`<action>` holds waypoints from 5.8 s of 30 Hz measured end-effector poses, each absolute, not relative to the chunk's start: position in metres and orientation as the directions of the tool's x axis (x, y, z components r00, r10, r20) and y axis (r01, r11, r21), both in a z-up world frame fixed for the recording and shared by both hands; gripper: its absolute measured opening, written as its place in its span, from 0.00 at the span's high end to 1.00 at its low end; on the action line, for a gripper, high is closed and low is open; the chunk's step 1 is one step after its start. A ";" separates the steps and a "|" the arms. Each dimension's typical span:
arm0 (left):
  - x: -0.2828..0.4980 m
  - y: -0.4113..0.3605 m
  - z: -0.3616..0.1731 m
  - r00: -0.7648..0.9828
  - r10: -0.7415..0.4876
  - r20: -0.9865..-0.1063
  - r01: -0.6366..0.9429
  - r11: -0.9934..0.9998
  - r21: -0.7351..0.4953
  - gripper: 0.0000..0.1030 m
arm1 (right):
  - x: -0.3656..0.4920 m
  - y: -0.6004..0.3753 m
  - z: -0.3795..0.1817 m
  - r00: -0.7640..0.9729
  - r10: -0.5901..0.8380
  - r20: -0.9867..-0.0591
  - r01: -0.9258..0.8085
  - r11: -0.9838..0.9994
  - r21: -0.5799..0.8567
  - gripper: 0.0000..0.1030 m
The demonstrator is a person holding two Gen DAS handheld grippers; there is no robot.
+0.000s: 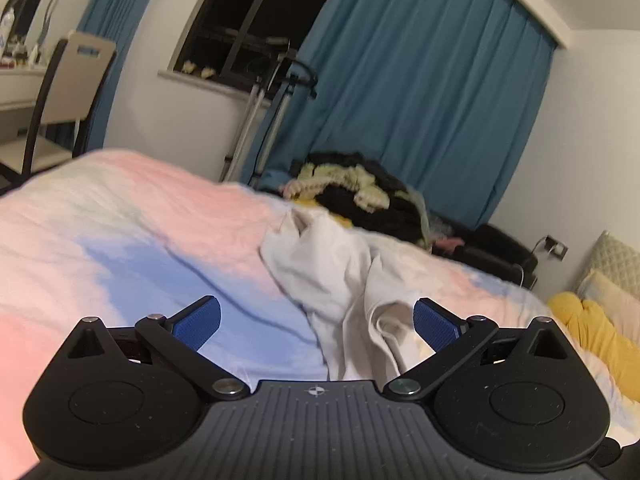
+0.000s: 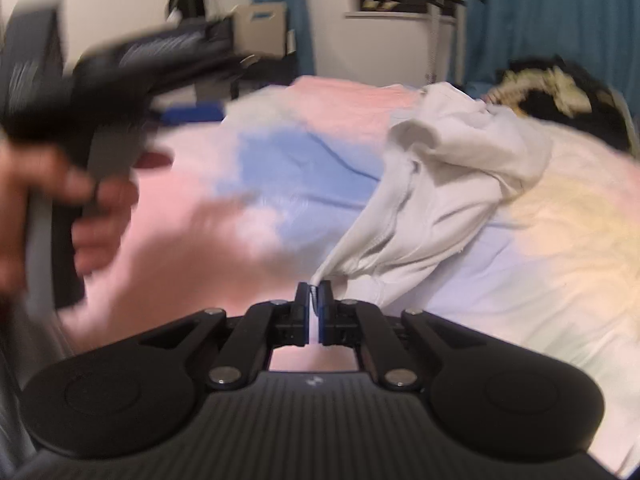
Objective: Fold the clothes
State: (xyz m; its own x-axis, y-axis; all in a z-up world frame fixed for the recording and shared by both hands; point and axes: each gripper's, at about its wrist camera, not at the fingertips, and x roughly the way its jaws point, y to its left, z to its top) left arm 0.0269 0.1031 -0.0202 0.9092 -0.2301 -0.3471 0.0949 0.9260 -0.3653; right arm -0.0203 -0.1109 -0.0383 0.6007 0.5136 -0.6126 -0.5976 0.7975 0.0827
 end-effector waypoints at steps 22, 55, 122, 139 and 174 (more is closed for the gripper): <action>0.040 0.040 -0.076 0.666 -0.437 -0.604 0.272 0.897 -0.349 0.29 | 0.107 -0.167 -0.015 0.677 0.543 -0.497 -0.483 0.837 0.258 0.49; 0.031 0.059 -0.056 0.805 -0.421 -0.417 0.264 0.885 -0.385 0.92 | 0.127 -0.269 -0.006 0.841 0.254 -0.478 -0.131 0.953 0.275 0.76; 0.051 0.046 -0.071 0.773 -0.466 -0.429 0.281 0.859 -0.428 0.86 | 0.144 -0.266 -0.035 0.870 0.159 -0.467 -0.016 0.955 0.297 0.93; 0.064 0.008 -0.106 0.704 -0.394 -0.591 0.295 0.919 -0.262 0.68 | 0.111 -0.253 -0.004 0.914 0.241 -0.326 -0.130 0.936 0.328 0.97; -0.047 0.088 0.055 0.988 -0.153 -0.014 0.136 0.914 -0.381 0.91 | 0.004 -0.212 0.051 0.975 0.205 -0.089 -0.186 0.964 0.189 0.98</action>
